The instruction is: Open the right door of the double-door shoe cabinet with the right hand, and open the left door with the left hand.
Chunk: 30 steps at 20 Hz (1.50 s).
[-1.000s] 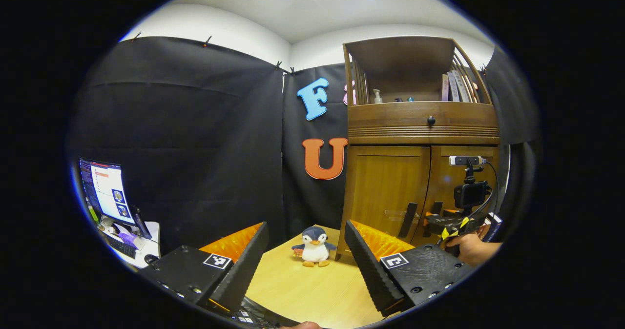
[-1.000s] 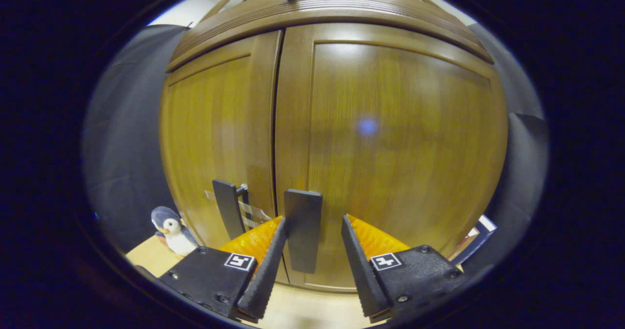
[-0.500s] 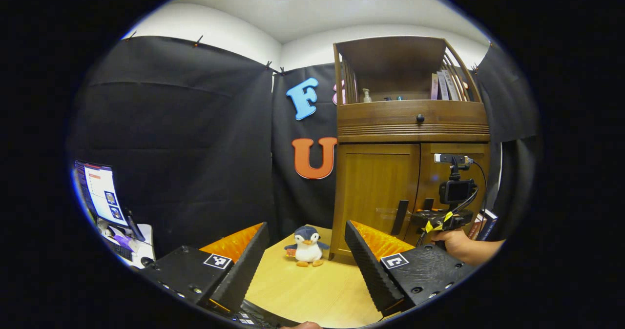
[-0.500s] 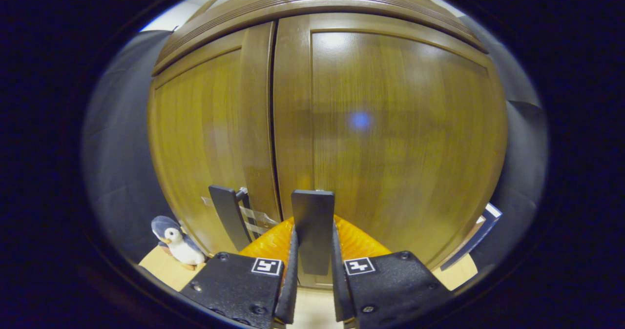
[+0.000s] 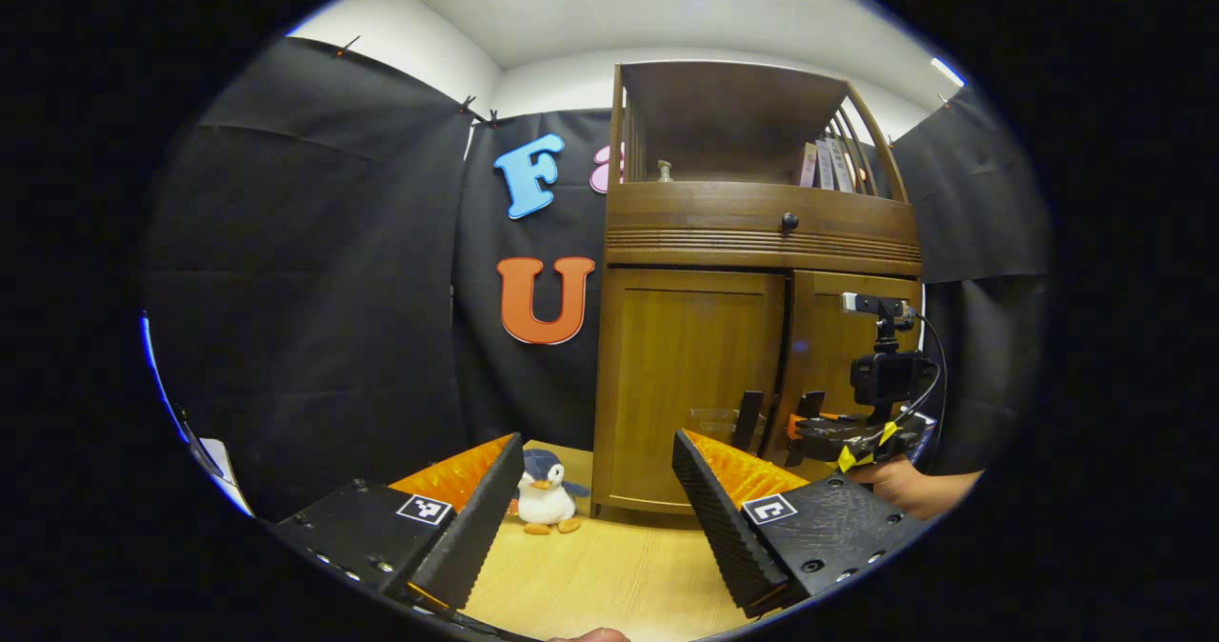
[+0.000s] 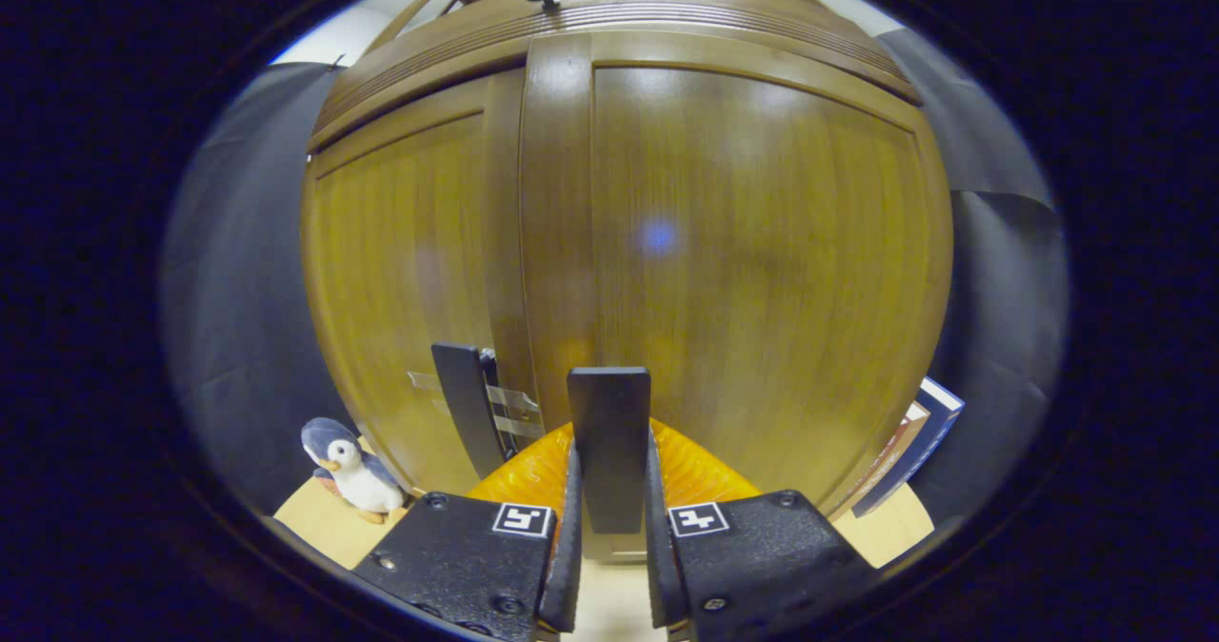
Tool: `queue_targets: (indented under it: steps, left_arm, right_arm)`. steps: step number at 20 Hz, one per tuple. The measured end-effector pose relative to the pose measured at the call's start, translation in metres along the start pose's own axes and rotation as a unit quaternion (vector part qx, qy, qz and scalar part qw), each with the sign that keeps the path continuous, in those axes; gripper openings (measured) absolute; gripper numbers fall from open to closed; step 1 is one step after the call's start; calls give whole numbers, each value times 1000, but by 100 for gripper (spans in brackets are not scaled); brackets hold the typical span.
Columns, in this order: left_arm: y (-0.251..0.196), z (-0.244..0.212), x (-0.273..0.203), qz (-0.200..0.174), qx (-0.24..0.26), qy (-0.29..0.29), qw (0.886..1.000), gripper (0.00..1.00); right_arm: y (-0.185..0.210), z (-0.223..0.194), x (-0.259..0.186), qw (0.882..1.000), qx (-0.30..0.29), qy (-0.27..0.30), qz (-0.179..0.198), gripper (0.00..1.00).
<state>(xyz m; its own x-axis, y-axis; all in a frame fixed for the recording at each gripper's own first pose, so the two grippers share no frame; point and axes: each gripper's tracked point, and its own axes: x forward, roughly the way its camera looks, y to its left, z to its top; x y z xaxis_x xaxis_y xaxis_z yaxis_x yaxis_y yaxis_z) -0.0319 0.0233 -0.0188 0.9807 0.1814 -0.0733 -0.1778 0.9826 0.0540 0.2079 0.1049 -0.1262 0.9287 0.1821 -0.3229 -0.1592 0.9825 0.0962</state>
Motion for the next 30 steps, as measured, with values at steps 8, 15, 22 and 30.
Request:
queue_targets:
  steps: [8, 15, 22, 30]
  left_arm:
    - [-17, -12, 37, -67, 9, 15, 998, 95]
    - [-37, -18, 56, -101, 0, 25, 995, 95]
    - [-67, -22, 67, -130, -2, 32, 991, 95]
    - [-106, -24, 71, -168, 3, 31, 985, 95]
  right_arm:
    - [-6, -9, -33, 1000, 2, 1, -6, 32]
    - [-23, -21, -81, 1000, -1, 1, -7, 31]
    - [-48, -30, -122, 1000, -5, 2, -22, 31]
    - [-87, -42, -163, 999, -15, 12, -46, 28]
